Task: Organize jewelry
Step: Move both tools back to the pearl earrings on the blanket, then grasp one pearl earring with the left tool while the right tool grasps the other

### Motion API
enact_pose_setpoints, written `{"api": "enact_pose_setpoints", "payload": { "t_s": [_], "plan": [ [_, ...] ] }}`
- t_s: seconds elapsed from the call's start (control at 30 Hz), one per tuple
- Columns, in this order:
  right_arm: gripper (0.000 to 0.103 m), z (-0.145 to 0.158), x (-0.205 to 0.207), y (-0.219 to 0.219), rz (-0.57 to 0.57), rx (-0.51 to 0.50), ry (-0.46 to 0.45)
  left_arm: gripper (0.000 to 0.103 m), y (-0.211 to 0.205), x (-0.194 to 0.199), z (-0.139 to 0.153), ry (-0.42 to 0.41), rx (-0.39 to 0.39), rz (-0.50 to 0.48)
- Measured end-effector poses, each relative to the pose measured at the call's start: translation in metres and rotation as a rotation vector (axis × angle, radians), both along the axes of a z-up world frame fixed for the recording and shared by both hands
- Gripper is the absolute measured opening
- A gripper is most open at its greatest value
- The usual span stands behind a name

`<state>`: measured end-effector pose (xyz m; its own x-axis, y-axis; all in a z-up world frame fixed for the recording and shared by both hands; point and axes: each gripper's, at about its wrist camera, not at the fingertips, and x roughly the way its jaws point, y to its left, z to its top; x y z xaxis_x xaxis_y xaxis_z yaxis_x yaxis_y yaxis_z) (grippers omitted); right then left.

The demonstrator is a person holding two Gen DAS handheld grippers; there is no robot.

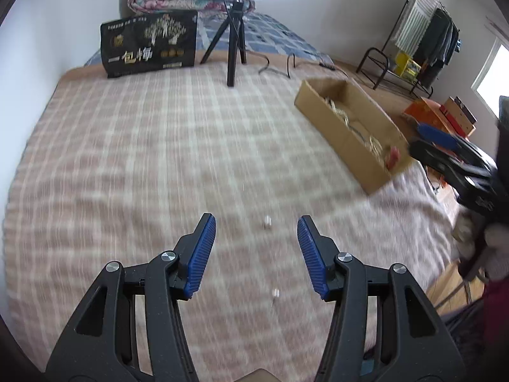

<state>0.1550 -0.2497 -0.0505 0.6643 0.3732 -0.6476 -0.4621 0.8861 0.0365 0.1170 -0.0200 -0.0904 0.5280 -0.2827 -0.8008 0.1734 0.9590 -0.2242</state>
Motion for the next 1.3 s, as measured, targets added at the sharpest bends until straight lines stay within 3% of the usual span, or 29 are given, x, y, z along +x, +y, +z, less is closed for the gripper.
{"api": "enact_pose_setpoints", "payload": {
  "t_s": [0.3,0.43,0.6,0.73,0.87,0.97,1.07,1.3],
  "plan": [
    [0.08,-0.031,-0.002,0.043,0.199,0.012,0.07,0.054,-0.013,-0.059,-0.042,0.065,-0.027,-0.041],
    [0.079,-0.044,0.001,0.052,0.226,0.018,0.1,0.043,-0.023,-0.065,-0.055,0.08,-0.04,-0.056],
    [0.063,-0.069,0.008,0.07,0.274,-0.01,0.165,0.042,-0.027,-0.063,-0.063,0.079,-0.046,-0.056],
    [0.045,-0.087,0.012,0.082,0.307,-0.035,0.196,0.037,-0.025,-0.058,-0.068,0.069,-0.036,-0.042],
    [0.037,-0.1,0.017,0.091,0.33,-0.03,0.23,0.037,-0.025,-0.056,-0.072,0.069,-0.037,-0.048],
    [0.036,-0.105,0.018,0.098,0.344,-0.057,0.229,0.037,-0.031,-0.054,-0.074,0.063,-0.018,-0.065],
    [0.035,-0.11,0.018,0.103,0.354,-0.074,0.229,0.03,-0.037,-0.051,-0.078,0.069,-0.012,-0.071],
    [0.033,-0.12,0.019,0.108,0.372,-0.11,0.238,0.03,-0.041,-0.045,-0.085,0.067,0.012,-0.064]
  ]
}}
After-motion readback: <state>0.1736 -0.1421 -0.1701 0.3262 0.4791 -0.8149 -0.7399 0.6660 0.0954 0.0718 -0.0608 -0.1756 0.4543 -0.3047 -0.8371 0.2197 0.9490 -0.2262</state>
